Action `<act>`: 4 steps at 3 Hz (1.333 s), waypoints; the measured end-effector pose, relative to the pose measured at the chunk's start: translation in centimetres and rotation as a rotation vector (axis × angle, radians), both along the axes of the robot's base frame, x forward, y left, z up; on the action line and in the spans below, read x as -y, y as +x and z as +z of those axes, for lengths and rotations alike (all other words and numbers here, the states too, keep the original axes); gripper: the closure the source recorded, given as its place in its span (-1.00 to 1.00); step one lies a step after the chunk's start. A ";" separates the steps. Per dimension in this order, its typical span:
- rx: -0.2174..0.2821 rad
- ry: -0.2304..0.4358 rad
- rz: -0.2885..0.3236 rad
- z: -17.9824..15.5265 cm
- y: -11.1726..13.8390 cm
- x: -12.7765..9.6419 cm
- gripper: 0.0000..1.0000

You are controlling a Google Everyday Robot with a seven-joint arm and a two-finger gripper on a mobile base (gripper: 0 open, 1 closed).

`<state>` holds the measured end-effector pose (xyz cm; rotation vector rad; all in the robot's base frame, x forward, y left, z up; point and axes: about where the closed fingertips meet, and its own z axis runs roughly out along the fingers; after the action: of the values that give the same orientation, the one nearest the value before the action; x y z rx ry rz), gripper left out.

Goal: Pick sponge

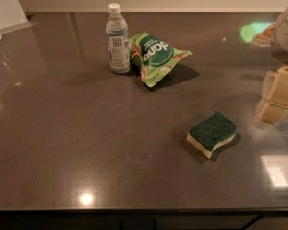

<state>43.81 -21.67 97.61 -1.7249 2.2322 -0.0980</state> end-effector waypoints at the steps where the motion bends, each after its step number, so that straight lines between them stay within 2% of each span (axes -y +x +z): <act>1: 0.000 0.000 0.000 0.0 0.0 0.0 -1.00; 2: -0.037 -0.022 0.050 -0.9 0.7 -0.5 -1.00; 3: -0.118 -0.058 0.169 -3.6 1.5 -1.8 -1.00; 4: -0.159 -0.095 0.285 -6.2 1.6 -2.5 -1.00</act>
Offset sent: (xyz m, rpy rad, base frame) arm 0.0215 0.0129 -0.0328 -0.0751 0.1487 0.1638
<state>45.38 -19.17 91.44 -2.1520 2.0889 -0.0015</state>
